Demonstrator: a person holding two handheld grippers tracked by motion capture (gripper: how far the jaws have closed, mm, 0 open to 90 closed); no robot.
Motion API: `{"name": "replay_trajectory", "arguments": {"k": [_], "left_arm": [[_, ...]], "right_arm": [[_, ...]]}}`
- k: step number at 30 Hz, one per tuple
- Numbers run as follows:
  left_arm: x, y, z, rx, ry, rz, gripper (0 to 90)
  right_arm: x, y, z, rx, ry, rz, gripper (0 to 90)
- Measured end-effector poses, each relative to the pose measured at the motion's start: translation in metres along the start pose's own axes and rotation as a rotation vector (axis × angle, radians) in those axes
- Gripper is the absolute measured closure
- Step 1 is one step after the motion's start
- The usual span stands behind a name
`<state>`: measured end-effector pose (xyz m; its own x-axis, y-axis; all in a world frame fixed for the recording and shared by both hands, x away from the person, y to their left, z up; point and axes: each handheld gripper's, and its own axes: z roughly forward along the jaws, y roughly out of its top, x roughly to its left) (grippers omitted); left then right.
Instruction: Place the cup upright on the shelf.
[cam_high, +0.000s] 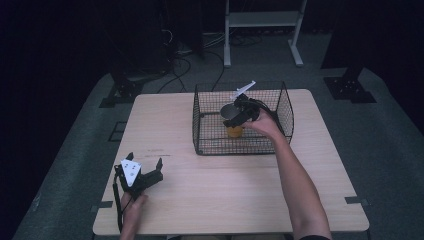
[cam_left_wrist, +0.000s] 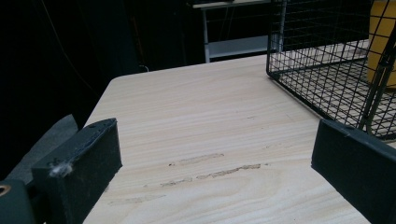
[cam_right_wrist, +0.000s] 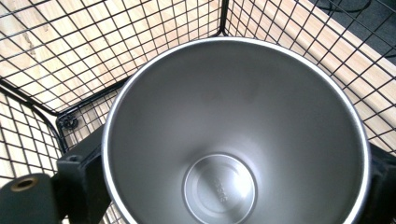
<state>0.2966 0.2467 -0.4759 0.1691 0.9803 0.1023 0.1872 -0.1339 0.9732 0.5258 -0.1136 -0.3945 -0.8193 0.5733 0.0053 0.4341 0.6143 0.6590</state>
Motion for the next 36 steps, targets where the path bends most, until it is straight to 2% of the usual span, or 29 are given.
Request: {"name": "replay_trajectory", "arguments": {"k": [4, 8, 9, 12, 25, 28, 33, 34, 36], "left_arm": [[0.0, 0.0, 0.0, 0.0, 0.001, -0.001, 0.8], [0.0, 0.0, 0.0, 0.0, 0.001, 0.0, 0.8], [0.0, 0.0, 0.0, 0.0, 0.001, 0.001, 0.8], [0.0, 0.0, 0.001, 0.0, 0.001, 0.001, 0.8], [0.0, 0.0, 0.001, 0.001, 0.002, 0.005, 0.8], [0.0, 0.0, 0.001, 0.001, 0.001, 0.006, 0.8], [0.0, 0.0, 0.001, 0.002, 0.002, 0.005, 0.8], [0.0, 0.0, 0.0, 0.002, 0.004, 0.0, 0.8], [0.001, 0.0, 0.0, 0.003, 0.006, -0.006, 0.8]], "right_arm": [[0.001, 0.0, -0.001, 0.011, -0.005, -0.005, 6.0], [0.001, 0.0, -0.001, 0.003, -0.011, 0.003, 3.3], [0.001, 0.0, -0.001, 0.008, -0.026, -0.005, 3.2], [0.001, 0.001, -0.003, -0.004, -0.021, -0.003, 2.6], [0.001, 0.008, -0.021, -0.126, -0.021, 0.025, 2.1], [-0.001, 0.008, -0.029, -0.157, 0.006, 0.047, 2.0], [0.0, 0.008, -0.04, -0.198, 0.025, 0.052, 2.1], [0.001, 0.006, -0.048, -0.225, 0.053, 0.082, 2.1], [0.001, 0.003, -0.051, -0.242, 0.065, 0.098, 2.1]]}}
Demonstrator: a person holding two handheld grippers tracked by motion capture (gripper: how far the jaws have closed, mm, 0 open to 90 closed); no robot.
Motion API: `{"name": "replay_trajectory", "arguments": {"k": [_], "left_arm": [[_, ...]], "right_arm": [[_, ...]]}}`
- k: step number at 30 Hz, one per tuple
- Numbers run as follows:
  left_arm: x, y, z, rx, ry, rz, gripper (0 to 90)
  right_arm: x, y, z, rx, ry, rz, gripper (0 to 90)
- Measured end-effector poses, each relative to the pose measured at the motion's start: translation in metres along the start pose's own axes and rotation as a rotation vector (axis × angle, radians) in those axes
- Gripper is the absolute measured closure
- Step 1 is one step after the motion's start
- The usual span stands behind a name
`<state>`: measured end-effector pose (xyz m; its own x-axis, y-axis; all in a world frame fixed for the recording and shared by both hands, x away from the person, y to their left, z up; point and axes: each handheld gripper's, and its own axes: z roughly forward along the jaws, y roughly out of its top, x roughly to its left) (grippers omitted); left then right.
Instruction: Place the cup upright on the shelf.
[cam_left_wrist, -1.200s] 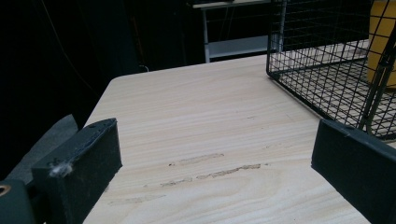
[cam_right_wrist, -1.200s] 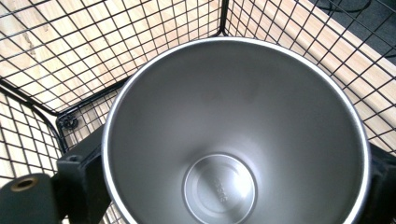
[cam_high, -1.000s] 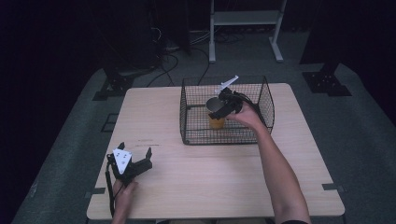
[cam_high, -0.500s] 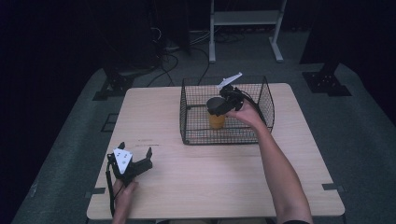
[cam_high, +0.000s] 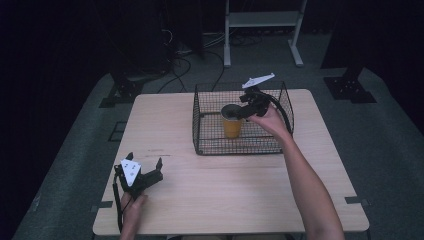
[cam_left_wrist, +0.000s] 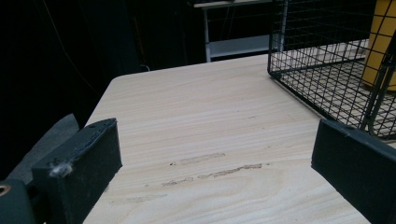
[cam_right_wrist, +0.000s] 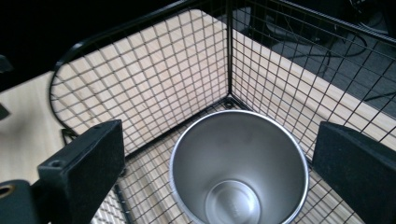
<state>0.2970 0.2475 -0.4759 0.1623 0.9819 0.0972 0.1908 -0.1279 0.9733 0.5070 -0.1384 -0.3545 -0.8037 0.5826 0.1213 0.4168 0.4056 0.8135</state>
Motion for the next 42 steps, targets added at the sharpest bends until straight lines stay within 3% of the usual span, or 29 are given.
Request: {"name": "replay_trajectory", "arguments": {"k": [6, 8, 14, 19, 21, 23, 28, 33, 42], "left_arm": [[-0.001, 0.0, 0.0, -0.004, -0.007, 0.009, 0.8], [0.0, 0.0, -0.001, -0.006, -0.007, 0.005, 0.8], [0.0, 0.0, 0.0, -0.002, -0.004, 0.004, 0.8], [0.0, 0.0, 0.0, 0.0, -0.004, 0.006, 0.8], [0.0, 0.0, 0.0, 0.0, -0.003, 0.004, 0.8], [-0.001, 0.0, 0.0, -0.001, -0.003, 0.007, 0.8], [0.0, 0.0, 0.0, 0.0, -0.004, -0.001, 0.8], [0.0, 0.0, 0.0, 0.002, -0.003, 0.002, 0.8], [0.0, 0.0, 0.0, 0.002, -0.003, 0.003, 0.8]], "right_arm": [[0.01, -0.011, -0.013, -0.027, 0.016, 0.004, 2.1], [0.012, -0.015, -0.017, -0.034, 0.05, 0.039, 2.3], [0.02, -0.022, -0.025, -0.031, 0.043, 0.012, 2.3], [0.021, -0.031, -0.03, -0.026, 0.05, 0.021, 2.3], [0.022, -0.033, -0.034, -0.039, 0.055, 0.021, 2.3], [0.024, -0.035, -0.04, -0.061, 0.03, 0.006, 2.3], [0.026, -0.041, -0.054, -0.108, 0.036, 0.028, 2.3], [0.027, -0.048, -0.056, -0.076, 0.017, 0.019, 2.4], [0.032, -0.066, -0.066, -0.05, 0.035, 0.015, 2.5]]}}
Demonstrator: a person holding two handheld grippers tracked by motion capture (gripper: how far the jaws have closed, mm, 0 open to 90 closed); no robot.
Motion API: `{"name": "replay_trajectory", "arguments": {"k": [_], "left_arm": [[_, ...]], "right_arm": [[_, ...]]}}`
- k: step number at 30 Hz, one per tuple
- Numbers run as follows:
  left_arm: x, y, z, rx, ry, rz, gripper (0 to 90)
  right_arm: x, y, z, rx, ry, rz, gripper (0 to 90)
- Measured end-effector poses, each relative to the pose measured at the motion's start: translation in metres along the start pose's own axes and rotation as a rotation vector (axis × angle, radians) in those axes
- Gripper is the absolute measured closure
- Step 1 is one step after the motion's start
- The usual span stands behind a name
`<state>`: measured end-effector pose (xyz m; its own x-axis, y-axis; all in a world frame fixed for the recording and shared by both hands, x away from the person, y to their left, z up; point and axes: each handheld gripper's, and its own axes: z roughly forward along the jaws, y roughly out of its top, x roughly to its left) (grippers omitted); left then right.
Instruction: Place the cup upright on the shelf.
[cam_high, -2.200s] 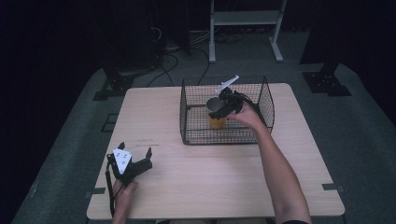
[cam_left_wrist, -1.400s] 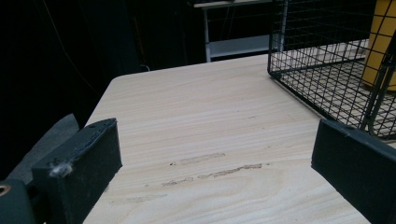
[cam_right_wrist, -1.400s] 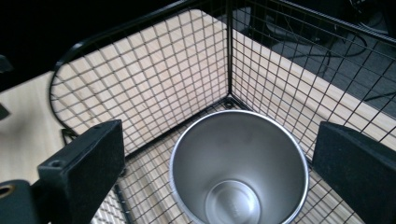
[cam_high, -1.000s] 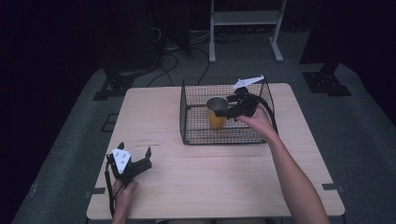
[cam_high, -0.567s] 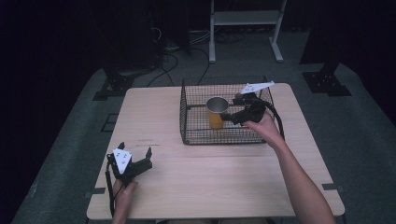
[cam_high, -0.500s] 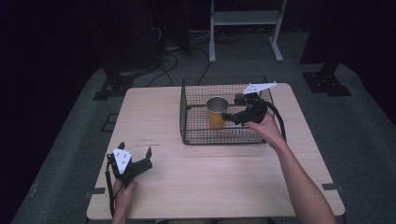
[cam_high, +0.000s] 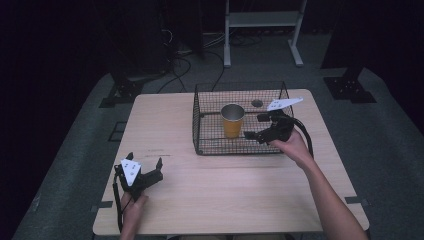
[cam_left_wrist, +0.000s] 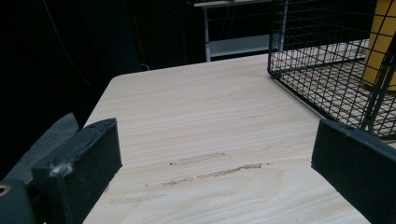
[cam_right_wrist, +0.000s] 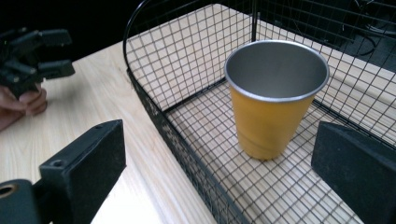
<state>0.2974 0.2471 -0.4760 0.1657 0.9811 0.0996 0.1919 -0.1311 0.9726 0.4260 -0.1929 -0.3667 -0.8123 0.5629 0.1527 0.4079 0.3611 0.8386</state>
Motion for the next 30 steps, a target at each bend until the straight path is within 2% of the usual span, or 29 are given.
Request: {"name": "replay_trajectory", "arguments": {"k": [2, 11, 18, 20, 22, 25, 27, 30], "left_arm": [[0.0, 0.0, 0.0, 0.001, 0.0, 0.0, 0.8], [-0.001, 0.0, 0.0, -0.002, -0.001, 0.007, 0.8], [-0.001, 0.0, 0.0, -0.002, -0.001, 0.003, 0.8], [-0.001, 0.0, 0.0, -0.002, -0.001, 0.004, 0.8], [-0.001, 0.0, 0.0, -0.001, -0.001, 0.005, 0.8], [-0.001, 0.0, 0.0, -0.002, 0.001, 0.004, 0.8], [-0.001, 0.0, 0.0, -0.002, 0.001, 0.005, 0.8], [-0.001, 0.0, 0.0, -0.003, 0.002, 0.004, 0.8]], "right_arm": [[0.003, -0.004, -0.004, 0.002, -0.01, -0.011, 2.5], [0.011, -0.014, -0.017, -0.03, 0.029, -0.007, 2.5], [0.018, -0.022, -0.021, -0.024, 0.031, -0.022, 2.5], [0.021, -0.027, -0.021, -0.027, 0.045, -0.02, 2.5], [0.027, -0.033, -0.02, -0.005, 0.032, -0.042, 2.5], [0.03, -0.038, -0.019, 0.005, 0.049, -0.045, 2.5], [0.033, -0.04, -0.019, 0.034, 0.032, -0.069, 2.5], [0.036, -0.044, -0.02, 0.038, 0.035, -0.075, 2.5]]}}
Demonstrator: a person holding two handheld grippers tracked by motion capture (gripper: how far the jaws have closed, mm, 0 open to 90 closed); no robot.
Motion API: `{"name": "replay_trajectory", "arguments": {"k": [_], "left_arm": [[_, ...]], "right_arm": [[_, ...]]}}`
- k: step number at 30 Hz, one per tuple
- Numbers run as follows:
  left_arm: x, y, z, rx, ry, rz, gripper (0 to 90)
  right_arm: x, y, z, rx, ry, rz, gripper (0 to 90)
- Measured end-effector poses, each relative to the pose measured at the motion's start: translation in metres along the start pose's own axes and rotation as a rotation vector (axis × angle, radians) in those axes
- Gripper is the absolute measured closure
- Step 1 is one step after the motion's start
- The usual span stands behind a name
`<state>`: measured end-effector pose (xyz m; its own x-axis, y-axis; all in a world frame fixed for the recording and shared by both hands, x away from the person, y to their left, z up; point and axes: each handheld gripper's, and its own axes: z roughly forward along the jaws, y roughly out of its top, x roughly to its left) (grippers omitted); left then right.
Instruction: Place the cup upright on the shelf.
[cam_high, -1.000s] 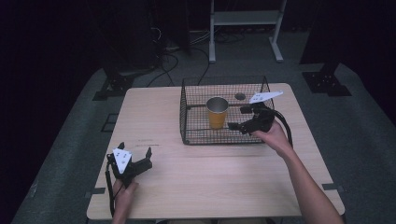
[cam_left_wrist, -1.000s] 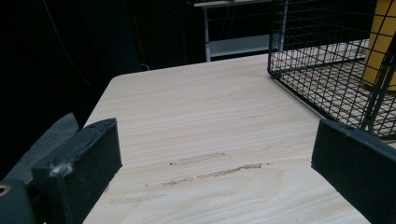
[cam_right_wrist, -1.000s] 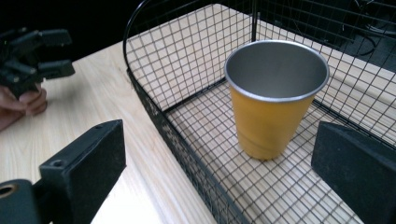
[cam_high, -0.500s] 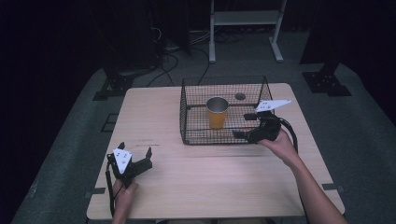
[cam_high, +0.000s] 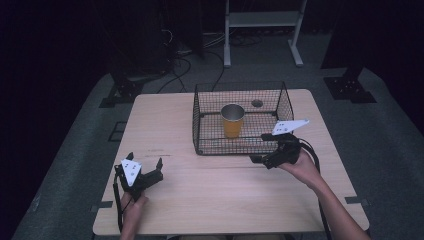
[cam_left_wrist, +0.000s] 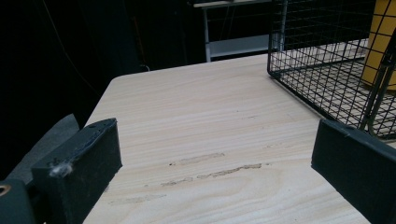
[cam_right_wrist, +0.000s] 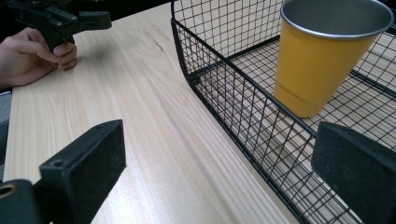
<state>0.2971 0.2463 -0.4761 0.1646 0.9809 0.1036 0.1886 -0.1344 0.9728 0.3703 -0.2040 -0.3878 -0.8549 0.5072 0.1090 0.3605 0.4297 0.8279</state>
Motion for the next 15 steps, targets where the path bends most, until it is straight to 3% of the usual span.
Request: {"name": "replay_trajectory", "arguments": {"k": [4, 15], "left_arm": [[0.0, 0.0, 0.0, 0.001, 0.001, 0.001, 0.8], [0.0, 0.0, 0.0, -0.001, 0.001, -0.001, 0.8]], "right_arm": [[0.002, -0.006, -0.003, -0.014, 0.022, 0.023, 2.5], [0.009, -0.026, -0.004, -0.011, 0.018, 0.032, 2.5]]}}
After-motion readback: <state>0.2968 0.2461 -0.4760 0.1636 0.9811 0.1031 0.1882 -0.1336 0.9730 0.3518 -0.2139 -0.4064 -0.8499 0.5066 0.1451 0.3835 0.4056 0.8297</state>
